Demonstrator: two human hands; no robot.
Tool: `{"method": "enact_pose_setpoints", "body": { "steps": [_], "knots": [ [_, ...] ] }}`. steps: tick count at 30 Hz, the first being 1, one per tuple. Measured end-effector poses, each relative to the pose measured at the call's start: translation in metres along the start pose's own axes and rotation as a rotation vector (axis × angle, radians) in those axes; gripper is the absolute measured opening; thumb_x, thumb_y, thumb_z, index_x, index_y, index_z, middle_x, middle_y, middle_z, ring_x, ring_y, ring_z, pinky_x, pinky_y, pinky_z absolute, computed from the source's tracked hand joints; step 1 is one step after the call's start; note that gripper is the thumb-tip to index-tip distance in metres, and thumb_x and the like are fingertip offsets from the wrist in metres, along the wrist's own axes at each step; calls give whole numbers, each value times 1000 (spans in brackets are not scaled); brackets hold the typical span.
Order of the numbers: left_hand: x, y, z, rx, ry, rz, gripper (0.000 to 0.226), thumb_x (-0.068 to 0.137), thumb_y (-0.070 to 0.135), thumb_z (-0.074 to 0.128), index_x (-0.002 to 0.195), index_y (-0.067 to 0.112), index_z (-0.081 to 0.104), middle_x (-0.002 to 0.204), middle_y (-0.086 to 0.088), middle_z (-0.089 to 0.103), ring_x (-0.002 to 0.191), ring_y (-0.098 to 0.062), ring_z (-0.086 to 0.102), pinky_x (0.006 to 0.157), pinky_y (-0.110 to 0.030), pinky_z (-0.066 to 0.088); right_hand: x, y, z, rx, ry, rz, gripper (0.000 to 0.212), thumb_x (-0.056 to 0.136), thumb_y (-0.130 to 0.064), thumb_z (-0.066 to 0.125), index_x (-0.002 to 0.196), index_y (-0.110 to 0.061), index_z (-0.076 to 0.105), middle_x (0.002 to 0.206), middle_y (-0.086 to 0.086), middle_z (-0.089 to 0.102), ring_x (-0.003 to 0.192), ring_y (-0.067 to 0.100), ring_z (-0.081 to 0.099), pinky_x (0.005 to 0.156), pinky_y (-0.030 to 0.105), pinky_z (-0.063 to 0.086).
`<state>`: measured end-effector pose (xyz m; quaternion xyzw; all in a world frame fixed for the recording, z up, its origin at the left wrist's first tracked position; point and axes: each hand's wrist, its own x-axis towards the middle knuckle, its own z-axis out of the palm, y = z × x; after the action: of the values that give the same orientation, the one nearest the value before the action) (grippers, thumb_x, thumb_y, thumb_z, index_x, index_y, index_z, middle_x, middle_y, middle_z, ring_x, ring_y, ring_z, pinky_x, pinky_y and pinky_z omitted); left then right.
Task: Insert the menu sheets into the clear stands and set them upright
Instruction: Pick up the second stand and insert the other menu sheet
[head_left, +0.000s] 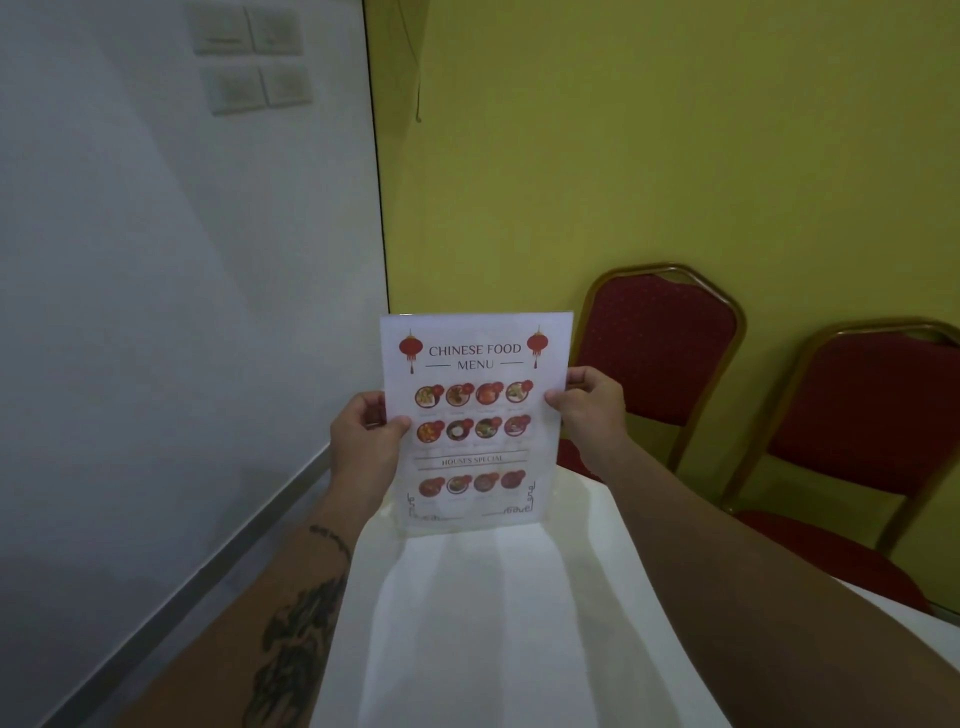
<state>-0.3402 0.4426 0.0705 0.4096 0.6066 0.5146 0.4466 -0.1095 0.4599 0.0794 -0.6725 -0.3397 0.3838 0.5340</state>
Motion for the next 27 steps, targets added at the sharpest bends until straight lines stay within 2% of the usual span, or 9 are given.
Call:
{"method": "enact_pose_setpoints", "body": {
  "steps": [5,10,12,15,17,20,24,27],
  "knots": [
    [-2,-1,0,10,-1,6,24,90,3,62,110,16,61,92,10,66,80,-8,63,60,-24,49,-4,-2,-4,-30,-59,25,26,85,8,63,107,-6,65,104,11,74,90,27,74,66,38,60],
    [-8,0,0,16,29,26,28,89,1,62,113,16,61,103,1,66,91,-21,64,72,-32,54,-14,0,-16,-81,-61,-4,28,85,6,66,109,-7,64,101,9,73,87,22,72,60,29,53],
    [-5,-1,-2,12,125,43,29,87,0,62,111,16,63,103,0,67,93,-23,65,72,-34,55,-18,2,-20,-105,-47,-23,31,84,4,69,111,-10,64,101,7,71,89,20,68,63,27,50],
    [-8,5,-6,-66,311,92,28,85,-2,58,105,16,67,102,-1,66,94,-19,63,83,-33,55,-29,4,-35,-115,-25,-43,34,84,0,72,114,-15,65,105,5,68,96,21,65,72,31,52],
    [-15,12,-6,-134,362,132,27,85,-1,56,100,19,67,101,0,67,92,-17,63,79,-27,55,-39,3,-49,-98,-17,-45,33,86,-1,70,116,-15,65,104,5,68,98,22,65,79,35,56],
    [-37,21,0,-163,293,169,24,86,0,55,97,20,65,99,0,67,85,-14,65,63,-20,52,-61,1,-77,-64,-33,-54,33,87,2,68,117,-13,64,102,3,67,95,20,65,82,36,57],
    [-83,28,27,-167,90,191,21,87,1,57,94,19,65,97,0,68,84,-15,68,58,-25,56,-93,4,-127,-30,-17,-85,32,87,3,68,114,-13,65,104,6,67,97,24,65,91,46,56],
    [-119,26,58,-153,-128,146,24,88,-2,58,87,21,66,92,-3,68,78,-18,65,52,-21,54,-119,9,-175,-17,5,-104,30,85,3,69,104,-21,66,103,6,68,99,26,66,90,48,56]
  ]
}}
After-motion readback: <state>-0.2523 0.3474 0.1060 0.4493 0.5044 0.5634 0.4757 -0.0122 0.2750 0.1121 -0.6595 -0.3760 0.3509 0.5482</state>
